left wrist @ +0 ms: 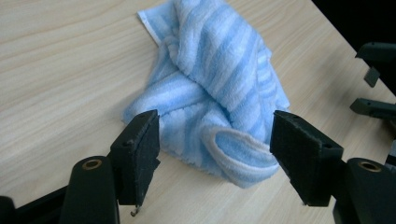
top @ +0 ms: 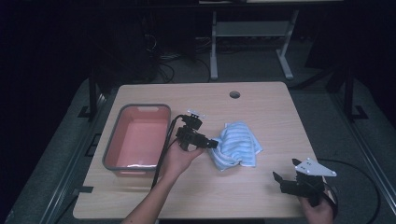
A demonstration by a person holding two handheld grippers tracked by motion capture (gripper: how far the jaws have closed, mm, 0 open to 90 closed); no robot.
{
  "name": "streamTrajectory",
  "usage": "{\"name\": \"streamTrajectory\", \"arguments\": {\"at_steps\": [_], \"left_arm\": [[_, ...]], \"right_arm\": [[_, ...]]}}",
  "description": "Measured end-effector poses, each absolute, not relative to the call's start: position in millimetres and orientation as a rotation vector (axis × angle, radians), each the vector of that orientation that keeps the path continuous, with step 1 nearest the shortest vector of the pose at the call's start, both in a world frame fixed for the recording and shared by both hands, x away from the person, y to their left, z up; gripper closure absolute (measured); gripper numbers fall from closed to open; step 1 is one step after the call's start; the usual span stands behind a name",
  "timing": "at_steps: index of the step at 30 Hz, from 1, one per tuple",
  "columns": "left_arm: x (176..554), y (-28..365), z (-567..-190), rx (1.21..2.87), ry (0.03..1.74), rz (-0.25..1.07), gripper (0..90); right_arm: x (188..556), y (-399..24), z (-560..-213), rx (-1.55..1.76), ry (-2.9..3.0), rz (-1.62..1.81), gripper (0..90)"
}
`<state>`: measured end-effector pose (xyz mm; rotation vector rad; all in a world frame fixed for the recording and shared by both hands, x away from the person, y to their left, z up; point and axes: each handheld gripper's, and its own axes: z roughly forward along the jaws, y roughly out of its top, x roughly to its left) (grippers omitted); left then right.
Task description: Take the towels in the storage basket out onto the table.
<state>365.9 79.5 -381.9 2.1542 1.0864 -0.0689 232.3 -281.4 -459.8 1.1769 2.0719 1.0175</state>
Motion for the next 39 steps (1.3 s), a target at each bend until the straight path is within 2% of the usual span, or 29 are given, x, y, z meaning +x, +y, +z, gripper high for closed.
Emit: {"name": "streamTrajectory", "arguments": {"at_steps": [18,22,25,39], "left_arm": [[348,91,-395,2.127,1.102,-0.083,27.5],[343,92,-395,2.126,1.091,-0.069,27.1],[341,92,-394,2.135,1.092,-0.061,23.2],[327,91,-397,2.128,1.066,-0.034,20.1]], "right_arm": [[231,-277,-460,1.159,2.083,1.014,14.1],[231,-279,-459,1.160,2.077,1.014,14.1],[231,-280,-459,1.162,2.080,1.010,14.1],[230,-283,-458,1.176,2.066,1.011,14.1]]}}
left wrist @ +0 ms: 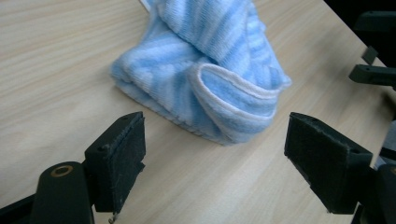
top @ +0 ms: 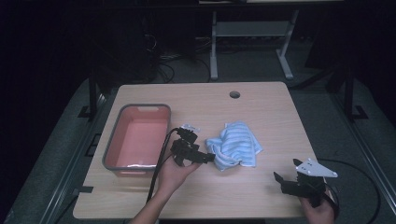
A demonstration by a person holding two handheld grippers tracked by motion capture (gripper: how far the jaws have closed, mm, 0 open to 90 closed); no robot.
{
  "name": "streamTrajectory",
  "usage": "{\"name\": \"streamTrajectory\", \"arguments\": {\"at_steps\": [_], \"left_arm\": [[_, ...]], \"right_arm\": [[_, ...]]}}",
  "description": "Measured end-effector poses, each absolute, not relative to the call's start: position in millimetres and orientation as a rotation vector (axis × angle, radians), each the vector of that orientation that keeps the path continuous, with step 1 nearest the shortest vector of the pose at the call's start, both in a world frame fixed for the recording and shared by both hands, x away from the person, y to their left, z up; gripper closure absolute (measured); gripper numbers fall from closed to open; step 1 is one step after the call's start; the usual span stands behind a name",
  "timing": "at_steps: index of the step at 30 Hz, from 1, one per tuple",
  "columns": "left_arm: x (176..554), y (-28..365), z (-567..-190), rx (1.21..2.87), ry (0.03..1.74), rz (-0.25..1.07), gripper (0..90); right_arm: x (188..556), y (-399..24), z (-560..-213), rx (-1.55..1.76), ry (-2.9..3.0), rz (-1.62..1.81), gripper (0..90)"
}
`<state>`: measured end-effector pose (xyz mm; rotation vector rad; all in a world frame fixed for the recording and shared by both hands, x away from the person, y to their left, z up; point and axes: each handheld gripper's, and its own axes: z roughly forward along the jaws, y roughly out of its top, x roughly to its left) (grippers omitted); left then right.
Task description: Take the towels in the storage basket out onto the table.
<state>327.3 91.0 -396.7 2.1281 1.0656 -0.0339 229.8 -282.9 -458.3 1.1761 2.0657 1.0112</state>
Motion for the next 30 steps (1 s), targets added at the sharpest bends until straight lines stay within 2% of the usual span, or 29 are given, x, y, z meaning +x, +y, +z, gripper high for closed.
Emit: {"name": "streamTrajectory", "arguments": {"at_steps": [30], "left_arm": [[293,95,-411,2.148,0.997,-0.043,17.5]], "right_arm": [[225,-286,-456,1.172,2.060,1.003,14.1]]}}
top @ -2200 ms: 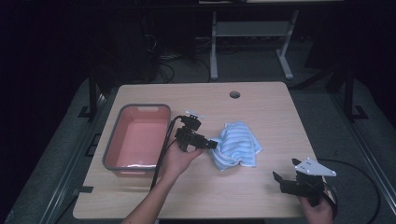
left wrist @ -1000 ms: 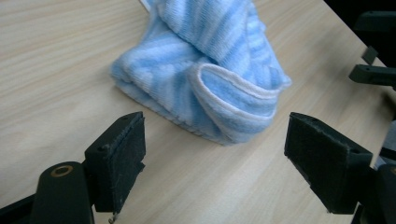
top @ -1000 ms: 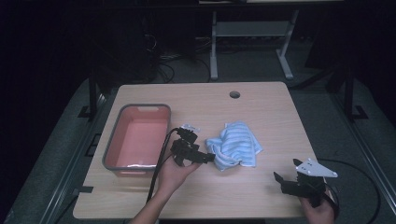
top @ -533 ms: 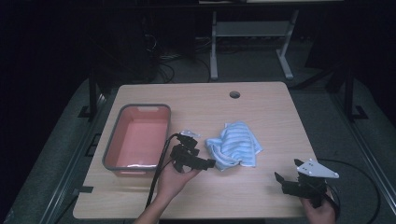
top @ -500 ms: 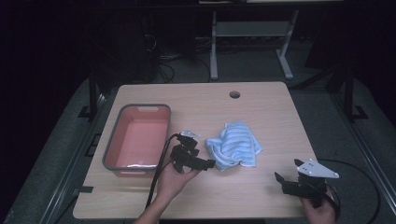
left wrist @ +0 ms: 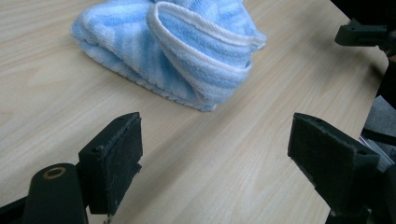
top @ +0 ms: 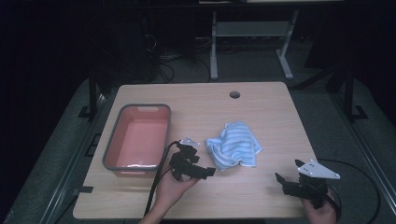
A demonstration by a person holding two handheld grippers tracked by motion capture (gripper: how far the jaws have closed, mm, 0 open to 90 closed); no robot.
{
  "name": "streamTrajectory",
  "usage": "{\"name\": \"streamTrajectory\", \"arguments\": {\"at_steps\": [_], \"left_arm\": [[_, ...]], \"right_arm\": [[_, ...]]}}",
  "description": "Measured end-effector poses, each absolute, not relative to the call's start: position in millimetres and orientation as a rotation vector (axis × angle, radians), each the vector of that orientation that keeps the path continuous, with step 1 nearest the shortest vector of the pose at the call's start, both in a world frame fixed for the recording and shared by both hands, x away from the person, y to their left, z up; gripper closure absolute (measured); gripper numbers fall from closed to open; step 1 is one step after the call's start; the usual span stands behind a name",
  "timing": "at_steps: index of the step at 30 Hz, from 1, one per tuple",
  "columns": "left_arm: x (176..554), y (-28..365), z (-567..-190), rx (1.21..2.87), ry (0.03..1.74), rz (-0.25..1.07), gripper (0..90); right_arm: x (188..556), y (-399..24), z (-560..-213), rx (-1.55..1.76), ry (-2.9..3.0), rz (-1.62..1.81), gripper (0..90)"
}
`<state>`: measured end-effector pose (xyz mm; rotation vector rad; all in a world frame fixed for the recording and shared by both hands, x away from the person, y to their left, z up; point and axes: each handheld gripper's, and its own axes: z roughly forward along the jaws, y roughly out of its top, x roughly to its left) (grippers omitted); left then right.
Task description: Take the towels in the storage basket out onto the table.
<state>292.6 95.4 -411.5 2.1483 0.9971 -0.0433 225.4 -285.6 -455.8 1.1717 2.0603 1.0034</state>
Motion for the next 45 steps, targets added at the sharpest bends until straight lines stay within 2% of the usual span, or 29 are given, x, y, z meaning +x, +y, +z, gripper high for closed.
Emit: {"name": "streamTrajectory", "arguments": {"at_steps": [9,36,45], "left_arm": [[283,103,-418,2.156,0.989,-0.053,17.7],[260,120,-436,2.217,0.989,0.036,17.7],[254,119,-439,2.239,0.954,0.016,17.9]], "right_arm": [[224,-288,-456,1.182,2.053,1.005,14.1],[225,-280,-457,1.175,2.073,1.004,14.1],[221,-278,-454,1.147,2.075,1.024,14.1]]}}
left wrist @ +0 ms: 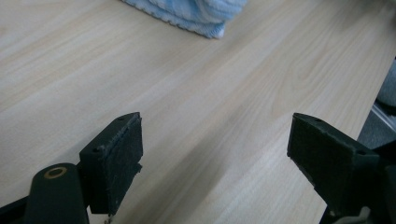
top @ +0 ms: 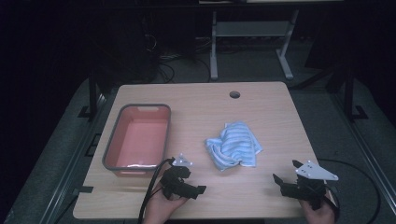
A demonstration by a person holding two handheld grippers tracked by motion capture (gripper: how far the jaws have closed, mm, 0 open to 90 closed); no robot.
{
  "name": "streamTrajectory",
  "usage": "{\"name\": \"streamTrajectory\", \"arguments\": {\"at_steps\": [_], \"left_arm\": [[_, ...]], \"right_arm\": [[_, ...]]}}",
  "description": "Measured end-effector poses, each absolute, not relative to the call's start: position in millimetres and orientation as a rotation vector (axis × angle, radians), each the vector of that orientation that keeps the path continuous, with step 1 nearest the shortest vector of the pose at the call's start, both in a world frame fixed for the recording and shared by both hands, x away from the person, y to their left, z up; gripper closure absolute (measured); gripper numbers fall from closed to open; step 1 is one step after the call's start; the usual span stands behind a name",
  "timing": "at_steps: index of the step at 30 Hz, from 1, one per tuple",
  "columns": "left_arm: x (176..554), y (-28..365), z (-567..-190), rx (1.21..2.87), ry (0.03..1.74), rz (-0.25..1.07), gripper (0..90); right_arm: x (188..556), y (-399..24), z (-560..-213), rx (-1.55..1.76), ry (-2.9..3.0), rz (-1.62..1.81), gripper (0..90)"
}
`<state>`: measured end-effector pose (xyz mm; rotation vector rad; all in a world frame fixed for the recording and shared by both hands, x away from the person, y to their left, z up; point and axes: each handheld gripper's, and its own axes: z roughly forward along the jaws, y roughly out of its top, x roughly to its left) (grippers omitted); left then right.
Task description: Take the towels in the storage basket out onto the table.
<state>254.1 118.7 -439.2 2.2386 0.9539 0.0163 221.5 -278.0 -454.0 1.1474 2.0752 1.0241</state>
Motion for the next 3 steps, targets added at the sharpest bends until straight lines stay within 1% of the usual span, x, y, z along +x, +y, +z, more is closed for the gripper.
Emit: {"name": "streamTrajectory", "arguments": {"at_steps": [3], "left_arm": [[254.9,117.6,-439.8,2.245,0.951,0.014,17.8]], "right_arm": [[220.4,-278.2,-454.7,1.137,2.078,1.031,14.1]]}}
